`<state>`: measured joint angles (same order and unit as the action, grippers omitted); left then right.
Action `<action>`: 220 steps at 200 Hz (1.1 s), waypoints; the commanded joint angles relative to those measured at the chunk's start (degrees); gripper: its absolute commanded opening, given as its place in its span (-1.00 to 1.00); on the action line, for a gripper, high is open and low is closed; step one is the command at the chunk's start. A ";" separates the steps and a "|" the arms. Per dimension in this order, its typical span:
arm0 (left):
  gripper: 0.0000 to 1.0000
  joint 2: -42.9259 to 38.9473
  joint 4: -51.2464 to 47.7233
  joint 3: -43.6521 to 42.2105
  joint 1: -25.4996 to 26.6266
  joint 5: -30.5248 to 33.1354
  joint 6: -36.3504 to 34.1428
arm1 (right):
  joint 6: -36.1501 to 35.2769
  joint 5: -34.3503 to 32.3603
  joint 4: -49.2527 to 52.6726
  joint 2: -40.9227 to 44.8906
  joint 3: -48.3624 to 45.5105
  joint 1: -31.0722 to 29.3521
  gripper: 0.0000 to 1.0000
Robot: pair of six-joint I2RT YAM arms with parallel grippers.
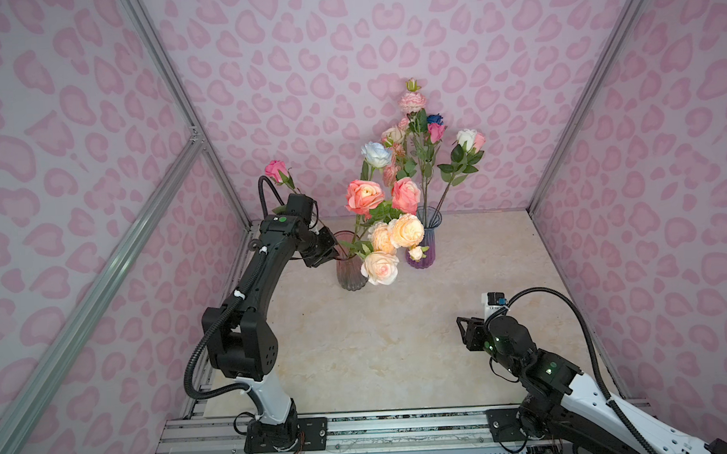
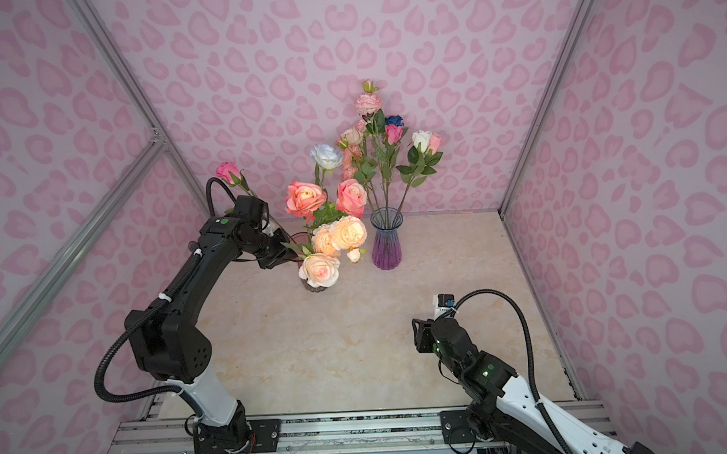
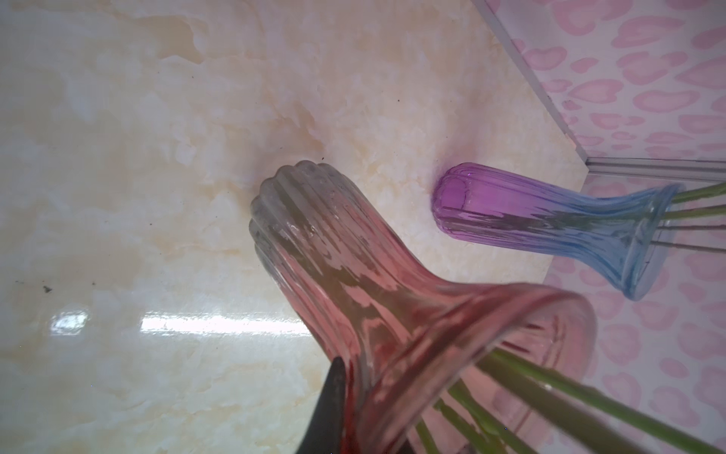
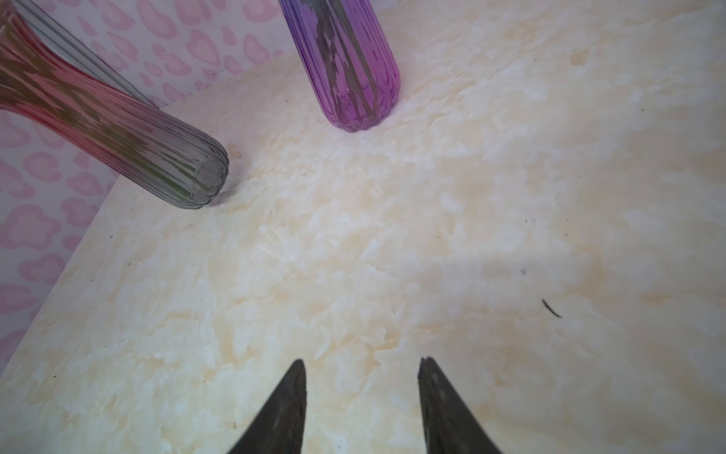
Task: Arrange the flowers into the vase
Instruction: 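Slide the pink-red vase away with the left gripper while the right gripper draws back, then open the left gripper and withdraw it from the pink-red vase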
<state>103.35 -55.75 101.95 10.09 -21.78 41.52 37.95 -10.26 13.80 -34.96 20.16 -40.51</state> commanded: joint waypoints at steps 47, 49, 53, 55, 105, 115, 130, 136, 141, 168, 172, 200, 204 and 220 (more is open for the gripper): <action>-0.92 11.60 -3.33 15.11 -0.16 -5.56 1.78 | -0.08 -0.28 4.46 3.17 0.19 1.55 -0.05; -0.92 11.61 -3.41 15.18 -0.16 -5.31 1.76 | -0.12 -0.29 4.50 3.15 0.20 1.57 -0.05; -0.92 11.61 -3.64 15.27 -0.18 -4.82 1.66 | -0.09 -0.33 4.64 3.29 0.20 1.58 -0.05; -0.93 11.59 -3.75 15.33 -0.18 -4.47 1.64 | -0.08 -0.36 4.65 3.31 0.18 1.58 -0.05; -0.94 12.82 -7.67 18.37 0.55 0.21 0.49 | -0.37 0.21 3.64 1.85 0.66 2.18 -0.05; -0.94 13.42 -7.91 18.96 0.88 -0.01 0.57 | -0.49 0.48 3.21 1.30 0.76 2.28 -0.05; -0.94 14.19 -8.31 20.07 1.45 1.03 0.66 | -0.69 0.64 3.02 0.84 0.95 2.23 -0.05; -0.94 14.47 -8.28 20.44 1.57 0.96 0.60 | -0.72 0.66 3.13 0.85 1.04 2.27 -0.05; -0.94 14.75 -8.55 20.88 1.63 1.22 0.52 | -0.78 0.60 3.24 0.92 1.02 2.27 -0.05; -0.90 15.60 -9.38 22.06 2.16 2.63 0.05 | -0.60 0.56 3.87 1.89 0.76 2.36 -0.05; -0.90 15.69 -9.43 22.06 2.20 2.42 -0.07 | -0.50 0.50 4.01 2.12 0.71 2.32 -0.05; -0.79 16.74 -9.51 22.01 2.25 1.19 -0.64 | -0.14 0.33 4.41 3.54 0.34 2.46 -0.05; -0.78 16.85 -9.47 21.98 2.22 1.09 -0.77 | -0.08 0.33 4.55 3.59 0.32 2.46 -0.05; -0.72 17.45 -9.47 21.97 2.24 0.82 -1.16 | -0.05 0.19 4.99 3.85 0.48 2.52 -0.05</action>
<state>119.83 -66.24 123.15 12.27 -18.48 41.36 37.85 -9.39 18.31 -31.48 20.82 -38.11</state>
